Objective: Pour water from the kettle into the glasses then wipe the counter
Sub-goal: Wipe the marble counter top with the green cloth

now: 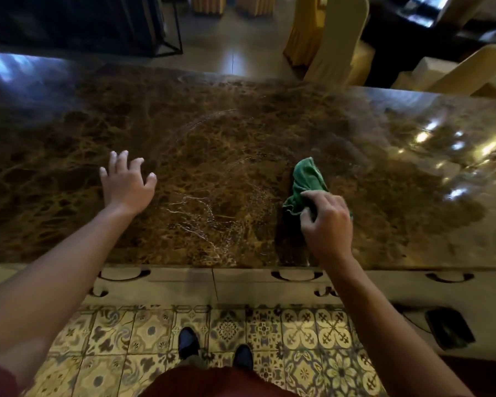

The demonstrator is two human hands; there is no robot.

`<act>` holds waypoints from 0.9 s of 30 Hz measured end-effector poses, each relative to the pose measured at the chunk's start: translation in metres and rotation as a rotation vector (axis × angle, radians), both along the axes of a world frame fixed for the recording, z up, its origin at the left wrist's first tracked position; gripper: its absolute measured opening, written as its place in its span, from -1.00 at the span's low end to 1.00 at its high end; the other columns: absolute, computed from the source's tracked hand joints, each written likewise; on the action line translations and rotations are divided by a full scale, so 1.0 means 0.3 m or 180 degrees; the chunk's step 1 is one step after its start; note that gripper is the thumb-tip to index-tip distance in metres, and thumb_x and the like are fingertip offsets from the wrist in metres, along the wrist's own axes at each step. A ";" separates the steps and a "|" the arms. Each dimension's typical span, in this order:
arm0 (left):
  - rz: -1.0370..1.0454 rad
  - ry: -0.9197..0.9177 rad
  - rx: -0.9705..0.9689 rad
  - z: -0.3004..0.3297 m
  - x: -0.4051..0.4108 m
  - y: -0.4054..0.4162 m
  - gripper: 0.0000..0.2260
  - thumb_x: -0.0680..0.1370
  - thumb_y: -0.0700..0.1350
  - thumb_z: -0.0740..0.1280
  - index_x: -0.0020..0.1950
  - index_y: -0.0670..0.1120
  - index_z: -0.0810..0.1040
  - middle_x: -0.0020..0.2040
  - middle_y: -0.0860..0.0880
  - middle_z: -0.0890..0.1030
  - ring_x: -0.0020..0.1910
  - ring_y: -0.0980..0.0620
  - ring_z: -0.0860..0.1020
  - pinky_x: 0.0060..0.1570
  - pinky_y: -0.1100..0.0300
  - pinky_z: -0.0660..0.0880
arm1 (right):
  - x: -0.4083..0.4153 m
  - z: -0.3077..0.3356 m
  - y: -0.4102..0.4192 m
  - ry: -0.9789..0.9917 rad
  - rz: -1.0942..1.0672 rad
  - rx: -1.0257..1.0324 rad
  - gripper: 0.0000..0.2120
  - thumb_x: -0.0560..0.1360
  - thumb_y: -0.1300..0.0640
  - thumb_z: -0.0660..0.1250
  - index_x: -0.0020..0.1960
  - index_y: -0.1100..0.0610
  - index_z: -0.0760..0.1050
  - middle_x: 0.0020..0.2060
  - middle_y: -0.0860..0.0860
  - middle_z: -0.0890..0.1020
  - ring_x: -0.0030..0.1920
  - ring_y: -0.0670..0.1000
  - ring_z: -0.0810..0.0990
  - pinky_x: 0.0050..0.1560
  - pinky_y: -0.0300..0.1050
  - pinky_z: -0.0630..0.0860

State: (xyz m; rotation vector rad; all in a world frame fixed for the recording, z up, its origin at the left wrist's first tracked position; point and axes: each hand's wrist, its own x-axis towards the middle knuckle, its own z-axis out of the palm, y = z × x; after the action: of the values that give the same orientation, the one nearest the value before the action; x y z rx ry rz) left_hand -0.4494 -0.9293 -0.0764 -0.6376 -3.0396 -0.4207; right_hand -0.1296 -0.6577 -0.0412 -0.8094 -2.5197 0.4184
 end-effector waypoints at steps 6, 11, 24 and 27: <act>0.0102 -0.0041 -0.0050 0.007 -0.052 -0.051 -0.51 0.66 0.10 0.19 0.53 -0.12 0.36 0.63 -0.20 0.15 0.64 -0.17 0.00 0.54 -0.28 -0.01 | -0.069 -0.035 0.067 -0.0940 -0.0556 -0.0314 -0.41 0.64 -0.14 0.22 0.58 0.13 0.32 0.57 0.26 0.34 0.59 0.30 0.25 0.57 0.27 0.21; 0.0264 -0.0036 -0.0039 0.018 -0.159 -0.091 -0.49 0.67 0.10 0.15 0.56 -0.12 0.33 0.64 -0.19 0.14 0.64 -0.17 -0.01 0.54 -0.26 -0.03 | -0.194 -0.072 0.115 -0.0659 -0.0704 -0.0342 -0.48 0.68 -0.03 0.20 0.62 0.01 0.28 0.62 0.17 0.27 0.63 0.31 0.16 0.61 0.25 0.10; 0.0314 -0.0131 -0.0263 -0.035 -0.208 -0.150 -0.40 0.67 0.24 -0.08 0.64 -0.04 0.13 0.67 -0.11 0.03 0.65 -0.08 -0.08 0.59 -0.16 -0.14 | -0.957 -0.058 0.223 -0.0749 -0.0567 -0.0426 -0.50 0.67 -0.07 0.13 0.56 0.08 0.39 0.58 0.17 0.35 0.56 0.22 0.32 0.59 0.17 0.16; 0.0358 -0.0062 -0.0264 -0.042 -0.210 -0.144 -0.40 0.67 0.24 -0.07 0.63 -0.04 0.13 0.67 -0.11 0.04 0.65 -0.08 -0.08 0.59 -0.15 -0.14 | -1.106 -0.047 0.203 -0.0757 -0.0119 -0.0501 -0.49 0.64 -0.08 0.16 0.53 0.05 0.44 0.58 0.13 0.38 0.54 0.20 0.36 0.55 0.07 0.25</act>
State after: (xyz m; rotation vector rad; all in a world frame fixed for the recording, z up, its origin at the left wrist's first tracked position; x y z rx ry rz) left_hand -0.5123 -0.9725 -0.0890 -0.4648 -3.1057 -0.3014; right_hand -0.4614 -0.5968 -0.0552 -1.0181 -2.7102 0.5417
